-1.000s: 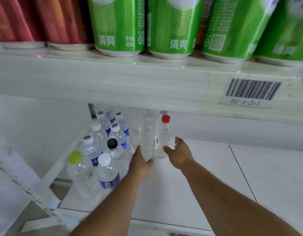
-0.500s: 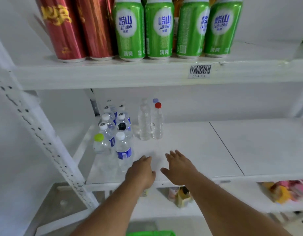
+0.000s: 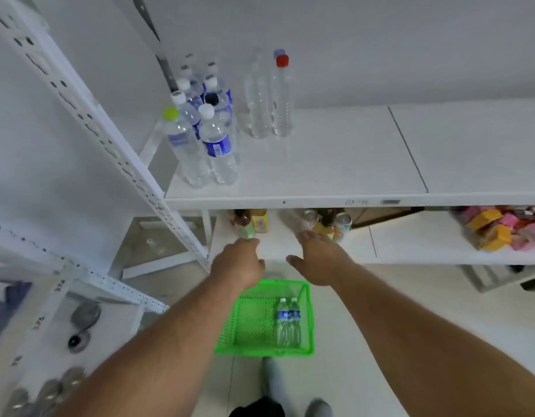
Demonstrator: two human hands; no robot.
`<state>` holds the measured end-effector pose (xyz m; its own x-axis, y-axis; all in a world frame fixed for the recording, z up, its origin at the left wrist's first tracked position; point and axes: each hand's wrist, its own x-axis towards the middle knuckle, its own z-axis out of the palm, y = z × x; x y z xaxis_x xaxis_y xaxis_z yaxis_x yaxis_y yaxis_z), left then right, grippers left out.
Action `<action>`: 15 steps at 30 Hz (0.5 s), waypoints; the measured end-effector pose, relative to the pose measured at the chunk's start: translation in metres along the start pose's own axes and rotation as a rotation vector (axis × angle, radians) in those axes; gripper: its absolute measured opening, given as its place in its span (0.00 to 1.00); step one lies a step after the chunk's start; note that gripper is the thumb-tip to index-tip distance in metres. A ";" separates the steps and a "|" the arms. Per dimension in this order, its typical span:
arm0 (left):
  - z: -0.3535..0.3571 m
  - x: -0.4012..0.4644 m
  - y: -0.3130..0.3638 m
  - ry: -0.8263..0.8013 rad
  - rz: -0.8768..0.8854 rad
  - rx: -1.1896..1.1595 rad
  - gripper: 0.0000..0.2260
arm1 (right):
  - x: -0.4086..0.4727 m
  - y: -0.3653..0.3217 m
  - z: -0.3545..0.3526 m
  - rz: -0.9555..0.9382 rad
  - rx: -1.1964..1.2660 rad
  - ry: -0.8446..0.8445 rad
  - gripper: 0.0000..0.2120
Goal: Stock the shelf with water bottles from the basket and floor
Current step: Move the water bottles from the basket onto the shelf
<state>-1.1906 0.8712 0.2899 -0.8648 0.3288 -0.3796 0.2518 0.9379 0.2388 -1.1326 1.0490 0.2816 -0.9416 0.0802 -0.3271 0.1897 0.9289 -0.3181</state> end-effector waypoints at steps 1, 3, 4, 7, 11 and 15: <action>0.013 -0.006 -0.004 -0.032 -0.014 -0.009 0.25 | -0.005 0.004 0.014 0.010 0.021 -0.035 0.31; 0.038 -0.015 -0.013 -0.093 -0.030 -0.022 0.26 | -0.014 0.011 0.041 0.042 0.052 -0.097 0.33; 0.049 -0.018 -0.018 -0.121 -0.043 -0.024 0.26 | -0.016 0.013 0.053 0.055 0.058 -0.119 0.34; 0.076 -0.018 -0.036 -0.191 -0.075 -0.030 0.28 | -0.021 0.018 0.081 0.107 0.081 -0.186 0.34; 0.111 -0.003 -0.067 -0.306 -0.110 -0.045 0.29 | -0.013 0.017 0.119 0.195 0.107 -0.236 0.31; 0.145 0.024 -0.103 -0.410 -0.100 -0.064 0.29 | 0.007 0.013 0.167 0.320 0.170 -0.293 0.29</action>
<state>-1.1741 0.7982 0.1270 -0.6357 0.2660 -0.7246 0.1371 0.9627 0.2331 -1.0905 1.0015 0.1268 -0.7146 0.2244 -0.6626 0.5236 0.7997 -0.2939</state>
